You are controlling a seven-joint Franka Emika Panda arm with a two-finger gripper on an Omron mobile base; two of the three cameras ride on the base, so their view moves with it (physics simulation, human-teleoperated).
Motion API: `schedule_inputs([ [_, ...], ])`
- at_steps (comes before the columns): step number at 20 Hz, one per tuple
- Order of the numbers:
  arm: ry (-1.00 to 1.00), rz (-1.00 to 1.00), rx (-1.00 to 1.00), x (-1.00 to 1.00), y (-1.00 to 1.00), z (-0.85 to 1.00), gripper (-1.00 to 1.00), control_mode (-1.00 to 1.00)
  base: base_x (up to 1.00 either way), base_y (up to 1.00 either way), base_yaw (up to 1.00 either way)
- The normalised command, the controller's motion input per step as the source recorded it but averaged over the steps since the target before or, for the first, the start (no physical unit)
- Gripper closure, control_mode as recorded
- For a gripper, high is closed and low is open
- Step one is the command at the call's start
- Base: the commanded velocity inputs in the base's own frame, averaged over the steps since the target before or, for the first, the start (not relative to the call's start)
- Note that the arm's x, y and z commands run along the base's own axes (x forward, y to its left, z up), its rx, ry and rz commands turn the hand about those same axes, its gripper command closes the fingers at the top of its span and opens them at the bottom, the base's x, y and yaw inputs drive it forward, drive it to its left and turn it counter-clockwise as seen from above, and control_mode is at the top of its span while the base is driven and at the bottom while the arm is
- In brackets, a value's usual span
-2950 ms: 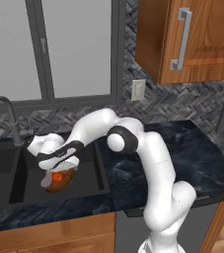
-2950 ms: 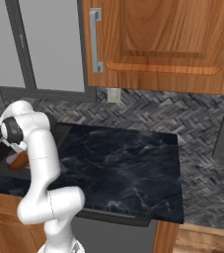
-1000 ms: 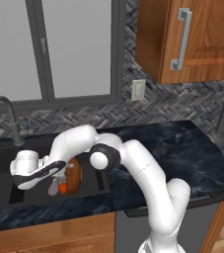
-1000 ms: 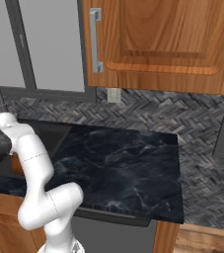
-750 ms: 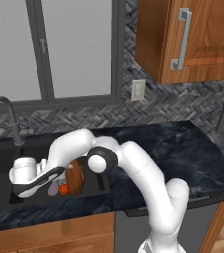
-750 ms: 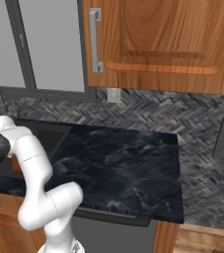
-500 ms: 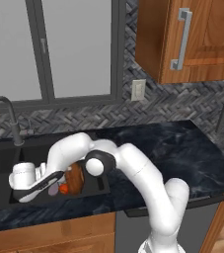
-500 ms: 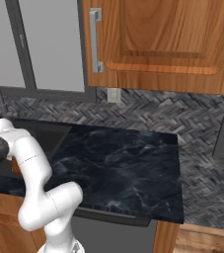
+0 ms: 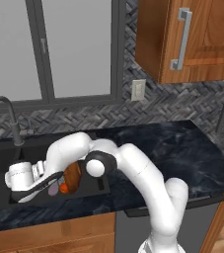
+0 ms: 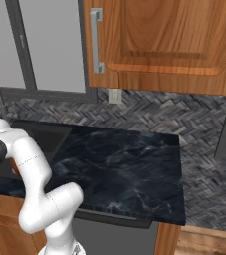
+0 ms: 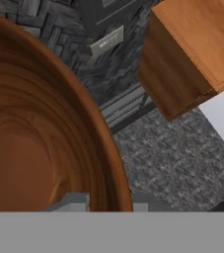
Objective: Dump the apple and eggplant from the bowl so the bowl can be washed. Place the bowl in the sink after clearing the leftovers.
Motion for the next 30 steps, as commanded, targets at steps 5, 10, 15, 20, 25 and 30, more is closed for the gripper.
schedule_inputs([
  [5,0.0,0.0,0.0,0.01,-0.02,0.0,1.0,-1.0,0.0,0.0,0.0],
  [10,0.03,0.08,-0.18,0.02,0.0,0.21,1.0,-1.0,0.0,0.0,0.0],
  [15,0.04,0.0,-0.01,0.15,0.0,0.15,1.0,-1.0,0.0,0.0,0.0],
  [20,0.02,0.0,0.08,0.12,-0.04,0.23,1.0,-1.0,0.0,0.0,0.0],
  [25,-0.07,0.0,0.39,-0.28,-0.53,0.54,1.0,-1.0,0.0,0.0,0.0],
  [30,-0.12,0.0,0.47,-0.47,-0.66,0.84,1.0,-1.0,0.0,0.0,0.0],
])
